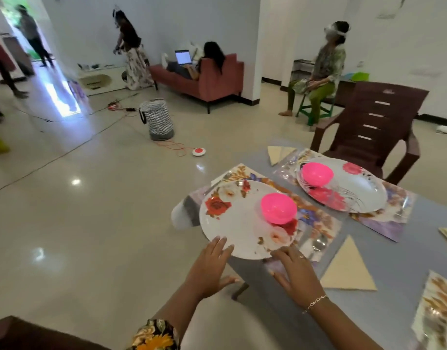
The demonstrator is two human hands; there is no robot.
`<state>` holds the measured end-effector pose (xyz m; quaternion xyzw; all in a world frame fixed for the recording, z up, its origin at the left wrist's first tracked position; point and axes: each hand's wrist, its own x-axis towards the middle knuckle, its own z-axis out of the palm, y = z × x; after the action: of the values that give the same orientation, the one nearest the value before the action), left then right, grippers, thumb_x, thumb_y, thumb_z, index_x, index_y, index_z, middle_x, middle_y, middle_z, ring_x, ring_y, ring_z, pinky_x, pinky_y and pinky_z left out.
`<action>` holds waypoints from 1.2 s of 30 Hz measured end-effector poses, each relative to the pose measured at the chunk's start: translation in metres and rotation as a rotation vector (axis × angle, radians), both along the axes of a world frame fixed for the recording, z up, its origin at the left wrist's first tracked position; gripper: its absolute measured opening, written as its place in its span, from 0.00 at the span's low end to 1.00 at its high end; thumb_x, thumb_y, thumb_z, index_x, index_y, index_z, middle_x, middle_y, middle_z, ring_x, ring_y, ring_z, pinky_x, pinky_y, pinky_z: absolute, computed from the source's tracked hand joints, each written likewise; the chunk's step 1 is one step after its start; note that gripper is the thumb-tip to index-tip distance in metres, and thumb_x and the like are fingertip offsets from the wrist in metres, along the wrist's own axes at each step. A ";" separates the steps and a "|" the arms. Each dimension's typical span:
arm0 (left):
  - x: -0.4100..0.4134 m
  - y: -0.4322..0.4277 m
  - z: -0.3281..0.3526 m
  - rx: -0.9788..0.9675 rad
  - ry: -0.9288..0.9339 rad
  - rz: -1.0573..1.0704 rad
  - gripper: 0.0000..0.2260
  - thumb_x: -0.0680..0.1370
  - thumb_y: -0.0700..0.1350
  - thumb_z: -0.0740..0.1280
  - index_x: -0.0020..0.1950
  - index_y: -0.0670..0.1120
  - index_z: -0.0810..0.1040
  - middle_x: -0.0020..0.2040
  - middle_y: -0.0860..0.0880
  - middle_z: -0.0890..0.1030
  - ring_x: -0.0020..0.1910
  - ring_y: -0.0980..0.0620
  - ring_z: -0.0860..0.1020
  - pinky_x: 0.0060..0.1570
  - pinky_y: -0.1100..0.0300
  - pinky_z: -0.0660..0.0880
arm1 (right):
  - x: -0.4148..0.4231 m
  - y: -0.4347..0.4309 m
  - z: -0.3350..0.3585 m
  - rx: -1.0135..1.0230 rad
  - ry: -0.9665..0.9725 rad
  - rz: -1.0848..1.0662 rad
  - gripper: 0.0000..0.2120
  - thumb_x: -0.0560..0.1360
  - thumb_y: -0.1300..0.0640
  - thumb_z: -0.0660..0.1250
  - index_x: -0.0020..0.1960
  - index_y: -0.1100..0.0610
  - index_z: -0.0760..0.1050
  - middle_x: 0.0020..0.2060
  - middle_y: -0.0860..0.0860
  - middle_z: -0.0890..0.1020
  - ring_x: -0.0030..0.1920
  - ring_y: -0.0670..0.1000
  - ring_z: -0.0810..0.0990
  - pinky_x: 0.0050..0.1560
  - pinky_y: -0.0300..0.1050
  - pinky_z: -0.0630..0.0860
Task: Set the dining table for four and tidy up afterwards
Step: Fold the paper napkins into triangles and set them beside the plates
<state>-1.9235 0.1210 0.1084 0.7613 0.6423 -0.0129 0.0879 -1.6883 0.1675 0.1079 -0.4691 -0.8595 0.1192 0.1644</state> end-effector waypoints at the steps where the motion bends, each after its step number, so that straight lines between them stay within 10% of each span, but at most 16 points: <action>1: -0.010 0.004 0.004 0.011 0.009 -0.027 0.36 0.73 0.68 0.51 0.72 0.44 0.66 0.74 0.41 0.63 0.73 0.41 0.62 0.70 0.49 0.58 | -0.012 0.006 -0.001 -0.006 -0.012 0.005 0.17 0.68 0.45 0.59 0.51 0.53 0.76 0.44 0.50 0.79 0.41 0.52 0.81 0.36 0.46 0.78; 4: -0.035 0.023 0.006 0.015 0.036 -0.020 0.38 0.74 0.68 0.51 0.77 0.45 0.55 0.78 0.44 0.51 0.77 0.44 0.50 0.74 0.49 0.48 | -0.041 0.026 -0.007 -0.025 -0.060 0.026 0.19 0.68 0.43 0.59 0.50 0.53 0.78 0.44 0.50 0.80 0.41 0.52 0.81 0.37 0.45 0.78; 12: -0.096 0.092 -0.018 -0.046 0.053 -0.166 0.37 0.73 0.73 0.41 0.64 0.49 0.72 0.62 0.46 0.79 0.61 0.46 0.78 0.55 0.50 0.75 | -0.093 0.074 -0.021 -0.156 -0.111 0.045 0.41 0.63 0.31 0.46 0.68 0.52 0.68 0.67 0.52 0.69 0.66 0.55 0.68 0.65 0.48 0.64; 15: -0.110 0.118 -0.019 -0.061 0.055 -0.313 0.43 0.69 0.76 0.44 0.71 0.47 0.66 0.71 0.45 0.69 0.71 0.45 0.67 0.69 0.47 0.60 | -0.107 0.081 -0.026 -0.201 -0.184 0.032 0.42 0.64 0.28 0.45 0.69 0.51 0.67 0.69 0.52 0.67 0.68 0.55 0.67 0.66 0.51 0.65; 18: -0.113 0.140 -0.017 -0.151 -0.039 -0.360 0.50 0.62 0.76 0.52 0.77 0.49 0.53 0.78 0.47 0.48 0.77 0.48 0.44 0.67 0.53 0.29 | -0.113 0.084 -0.035 -0.301 -0.277 -0.044 0.35 0.72 0.28 0.40 0.59 0.49 0.73 0.56 0.52 0.81 0.53 0.53 0.82 0.45 0.49 0.79; 25: -0.114 0.176 -0.025 -0.199 0.001 -0.612 0.51 0.62 0.76 0.52 0.78 0.50 0.47 0.78 0.48 0.41 0.76 0.50 0.38 0.68 0.54 0.28 | -0.126 0.075 -0.038 -0.372 -0.354 -0.169 0.39 0.66 0.22 0.37 0.63 0.44 0.66 0.59 0.48 0.79 0.58 0.49 0.78 0.57 0.49 0.70; 28: -0.116 0.182 -0.026 -0.085 0.039 -0.716 0.47 0.64 0.78 0.48 0.76 0.51 0.60 0.77 0.48 0.54 0.75 0.51 0.47 0.73 0.46 0.40 | -0.134 0.070 -0.032 -0.433 -0.401 -0.225 0.39 0.65 0.22 0.38 0.63 0.44 0.66 0.60 0.47 0.78 0.61 0.50 0.72 0.57 0.46 0.62; 31: -0.116 0.186 -0.028 -0.118 0.080 -0.703 0.45 0.66 0.79 0.38 0.63 0.53 0.77 0.66 0.50 0.76 0.65 0.52 0.74 0.69 0.51 0.61 | -0.141 0.059 -0.025 -0.444 -0.370 -0.395 0.37 0.65 0.23 0.38 0.59 0.42 0.68 0.56 0.47 0.81 0.55 0.50 0.81 0.52 0.49 0.76; 36: -0.117 0.204 -0.039 -0.108 0.024 -0.776 0.46 0.66 0.79 0.41 0.63 0.49 0.76 0.64 0.46 0.77 0.62 0.45 0.76 0.60 0.46 0.69 | -0.160 0.042 -0.024 -0.516 -0.328 -0.609 0.34 0.60 0.25 0.49 0.46 0.45 0.82 0.51 0.50 0.83 0.49 0.55 0.83 0.42 0.51 0.81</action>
<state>-2.0406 0.3249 0.0692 0.9417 0.3062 -0.0878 0.1088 -1.8482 0.2100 0.0842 -0.7398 -0.6386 0.2004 -0.0694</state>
